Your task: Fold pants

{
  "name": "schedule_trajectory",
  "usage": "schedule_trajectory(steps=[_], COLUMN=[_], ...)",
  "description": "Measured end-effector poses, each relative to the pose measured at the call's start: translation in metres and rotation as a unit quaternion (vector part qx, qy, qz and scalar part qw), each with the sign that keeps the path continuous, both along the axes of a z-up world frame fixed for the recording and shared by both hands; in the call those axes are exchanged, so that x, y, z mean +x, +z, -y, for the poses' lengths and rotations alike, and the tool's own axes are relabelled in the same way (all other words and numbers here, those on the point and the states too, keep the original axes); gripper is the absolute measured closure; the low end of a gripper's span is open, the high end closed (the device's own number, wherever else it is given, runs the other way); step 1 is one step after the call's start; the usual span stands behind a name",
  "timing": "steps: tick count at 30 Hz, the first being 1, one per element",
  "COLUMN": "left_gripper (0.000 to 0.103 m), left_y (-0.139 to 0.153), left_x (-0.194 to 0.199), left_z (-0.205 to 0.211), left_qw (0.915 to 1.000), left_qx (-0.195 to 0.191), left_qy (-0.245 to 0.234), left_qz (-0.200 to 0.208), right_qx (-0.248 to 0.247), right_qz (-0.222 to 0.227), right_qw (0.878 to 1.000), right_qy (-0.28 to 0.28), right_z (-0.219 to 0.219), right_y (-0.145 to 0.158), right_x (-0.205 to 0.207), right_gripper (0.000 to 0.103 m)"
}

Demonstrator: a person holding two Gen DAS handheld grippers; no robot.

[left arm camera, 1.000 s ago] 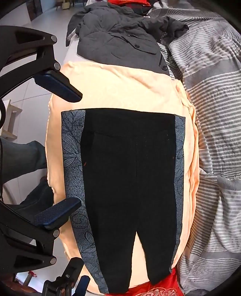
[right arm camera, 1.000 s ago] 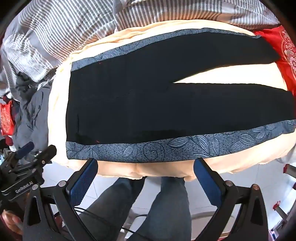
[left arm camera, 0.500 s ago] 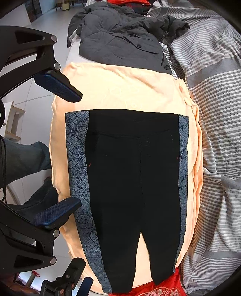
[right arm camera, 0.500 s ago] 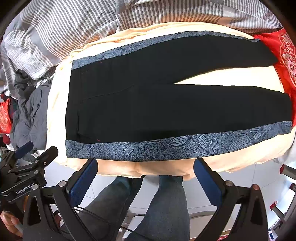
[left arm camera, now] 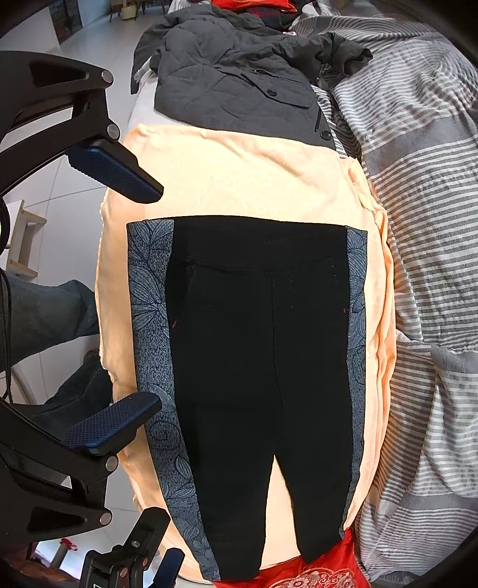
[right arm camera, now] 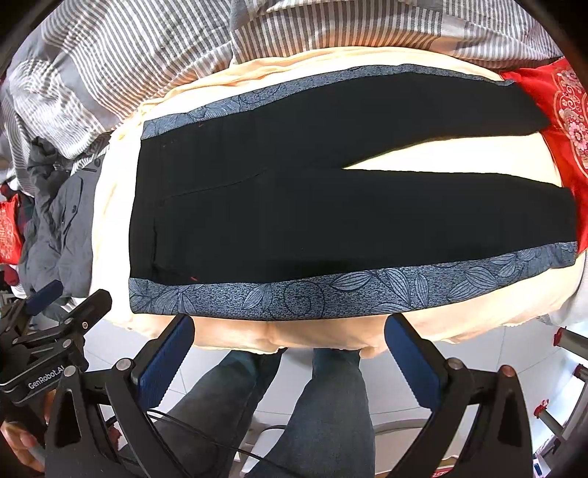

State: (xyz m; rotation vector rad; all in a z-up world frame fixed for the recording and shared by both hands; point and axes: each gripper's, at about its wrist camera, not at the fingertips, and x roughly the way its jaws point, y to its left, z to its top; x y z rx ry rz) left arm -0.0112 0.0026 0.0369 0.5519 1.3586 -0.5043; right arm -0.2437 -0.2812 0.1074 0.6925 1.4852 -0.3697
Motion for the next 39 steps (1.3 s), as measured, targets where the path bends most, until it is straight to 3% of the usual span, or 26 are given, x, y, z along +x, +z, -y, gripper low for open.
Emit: schedule_trajectory(steps=[16,39], left_gripper=[0.000,0.000], left_y=[0.003,0.014], left_x=[0.000,-0.033], left_z=[0.001,0.016], left_qw=[1.0000,0.9997], left_qx=[0.004,0.011], left_qy=[0.006,0.018], left_qz=[0.003,0.015], right_qx=[0.003,0.006], right_qz=[0.004,0.020], right_qw=[1.000,1.000], right_qy=[-0.003,0.008], right_z=[0.004,0.020], right_y=[0.000,0.006], right_x=[-0.004,-0.025], right_gripper=[0.000,0.000])
